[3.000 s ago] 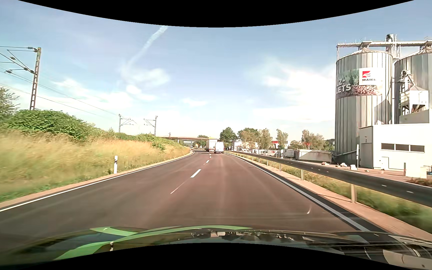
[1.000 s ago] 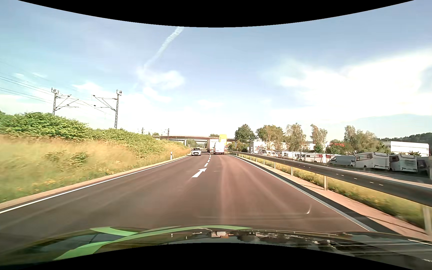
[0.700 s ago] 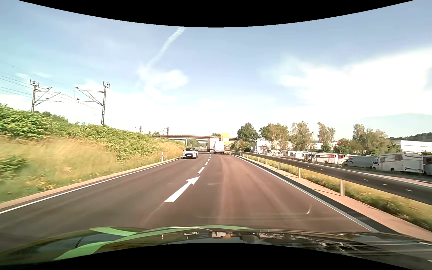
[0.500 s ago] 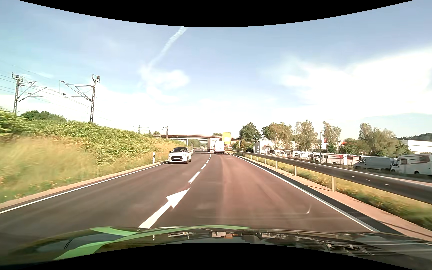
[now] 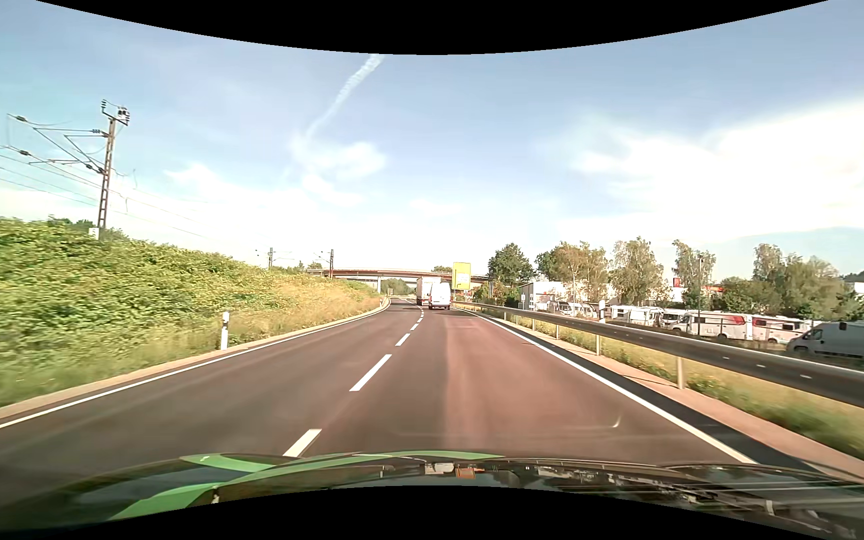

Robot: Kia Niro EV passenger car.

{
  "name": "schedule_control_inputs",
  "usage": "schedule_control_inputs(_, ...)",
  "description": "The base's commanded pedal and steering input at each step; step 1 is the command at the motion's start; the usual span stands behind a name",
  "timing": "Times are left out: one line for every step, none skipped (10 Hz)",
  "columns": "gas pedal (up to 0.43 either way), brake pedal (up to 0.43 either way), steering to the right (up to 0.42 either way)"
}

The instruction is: Follow the waypoints while adhering to traffic rules and regulations

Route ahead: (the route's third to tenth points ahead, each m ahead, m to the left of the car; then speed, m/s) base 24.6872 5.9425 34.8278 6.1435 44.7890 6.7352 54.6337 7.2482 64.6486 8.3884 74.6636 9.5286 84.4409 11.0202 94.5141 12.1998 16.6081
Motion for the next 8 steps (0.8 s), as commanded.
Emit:
schedule_control_inputs(0.15, 0.0, -0.01)
schedule_control_inputs(0.15, 0.0, -0.011)
schedule_control_inputs(0.157, 0.0, -0.011)
schedule_control_inputs(0.157, 0.0, -0.011)
schedule_control_inputs(0.157, 0.0, -0.011)
schedule_control_inputs(0.157, 0.0, -0.011)
schedule_control_inputs(0.15, 0.0, -0.011)
schedule_control_inputs(0.15, 0.0, -0.011)
